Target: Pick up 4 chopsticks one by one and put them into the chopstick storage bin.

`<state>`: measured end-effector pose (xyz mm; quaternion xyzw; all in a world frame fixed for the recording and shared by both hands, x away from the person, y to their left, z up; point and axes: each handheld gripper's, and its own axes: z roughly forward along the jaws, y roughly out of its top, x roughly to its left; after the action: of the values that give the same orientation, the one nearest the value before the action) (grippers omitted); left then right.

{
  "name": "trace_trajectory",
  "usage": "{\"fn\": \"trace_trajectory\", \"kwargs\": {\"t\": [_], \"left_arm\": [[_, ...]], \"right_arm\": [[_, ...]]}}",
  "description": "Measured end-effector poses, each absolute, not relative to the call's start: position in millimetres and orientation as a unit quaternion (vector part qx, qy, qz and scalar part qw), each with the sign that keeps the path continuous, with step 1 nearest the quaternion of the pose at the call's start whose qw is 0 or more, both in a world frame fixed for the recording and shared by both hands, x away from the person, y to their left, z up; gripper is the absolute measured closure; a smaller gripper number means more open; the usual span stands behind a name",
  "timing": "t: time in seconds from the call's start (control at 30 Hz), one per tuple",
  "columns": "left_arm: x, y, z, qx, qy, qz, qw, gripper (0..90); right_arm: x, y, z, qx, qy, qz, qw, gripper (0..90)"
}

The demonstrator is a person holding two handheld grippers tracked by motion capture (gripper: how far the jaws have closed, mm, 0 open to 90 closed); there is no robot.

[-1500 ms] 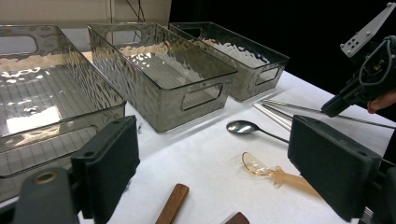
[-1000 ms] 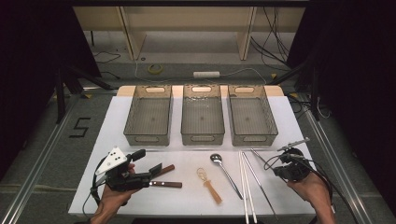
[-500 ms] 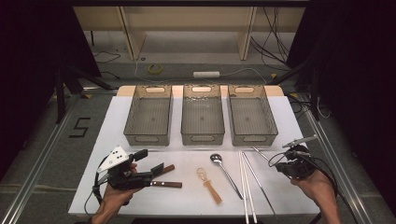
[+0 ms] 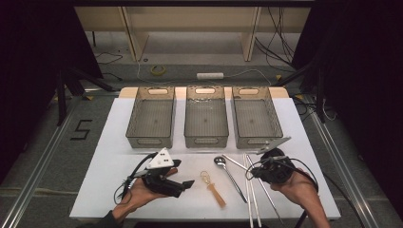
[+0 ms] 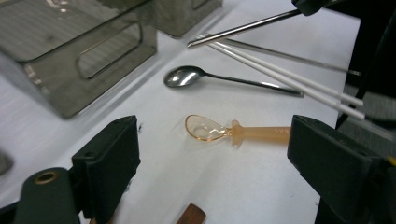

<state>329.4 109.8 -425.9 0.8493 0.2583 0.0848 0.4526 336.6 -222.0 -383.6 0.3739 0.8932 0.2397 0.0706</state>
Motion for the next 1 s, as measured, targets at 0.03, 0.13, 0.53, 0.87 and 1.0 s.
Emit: {"fn": "trace_trajectory", "kwargs": {"t": [0.03,0.13,0.53,0.87,1.0], "left_arm": [[331,106,-425,0.852,0.253,0.083,0.45,16.1],[335,96,-425,0.864,0.234,0.076,0.439,16.2],[333,71,-435,0.911,0.159,0.078,0.372,17.3],[337,66,-442,0.923,0.13,0.071,0.354,29.2],[335,62,-444,0.932,0.106,0.077,0.337,36.0]], "right_arm": [[336,-216,-383,0.365,0.896,0.243,0.068,87.0],[333,-198,-383,0.337,0.908,0.243,0.058,87.0],[321,-150,-387,0.261,0.935,0.238,0.028,87.0],[318,-138,-388,0.236,0.942,0.239,0.021,86.9],[317,-136,-389,0.226,0.943,0.245,0.017,86.9]]}}
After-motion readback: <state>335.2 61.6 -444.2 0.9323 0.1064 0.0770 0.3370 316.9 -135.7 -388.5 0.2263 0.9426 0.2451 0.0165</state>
